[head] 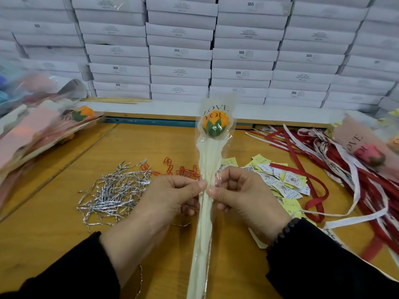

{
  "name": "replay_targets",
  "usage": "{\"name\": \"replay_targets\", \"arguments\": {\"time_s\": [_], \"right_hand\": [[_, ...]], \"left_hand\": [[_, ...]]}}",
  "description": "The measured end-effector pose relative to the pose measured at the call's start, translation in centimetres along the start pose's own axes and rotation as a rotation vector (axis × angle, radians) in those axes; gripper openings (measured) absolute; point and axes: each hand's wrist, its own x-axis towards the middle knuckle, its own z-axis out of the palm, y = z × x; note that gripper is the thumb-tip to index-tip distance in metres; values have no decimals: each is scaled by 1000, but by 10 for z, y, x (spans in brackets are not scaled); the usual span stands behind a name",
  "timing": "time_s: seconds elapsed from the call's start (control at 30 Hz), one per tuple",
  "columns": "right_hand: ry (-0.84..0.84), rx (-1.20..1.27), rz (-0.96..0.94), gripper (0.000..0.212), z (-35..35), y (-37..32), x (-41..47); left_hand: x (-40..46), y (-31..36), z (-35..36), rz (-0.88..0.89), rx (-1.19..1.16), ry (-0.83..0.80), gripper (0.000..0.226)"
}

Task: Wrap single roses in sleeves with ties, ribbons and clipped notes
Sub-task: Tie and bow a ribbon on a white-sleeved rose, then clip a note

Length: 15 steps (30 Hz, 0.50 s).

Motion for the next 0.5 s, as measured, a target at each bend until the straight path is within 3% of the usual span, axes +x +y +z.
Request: {"name": "replay_targets", "arguments": {"time_s": [0.5], "right_hand": [[-63,158,67,9,-3,-1,2]], "left_hand": [[4,-3,-2,76,82,72,6]]}}
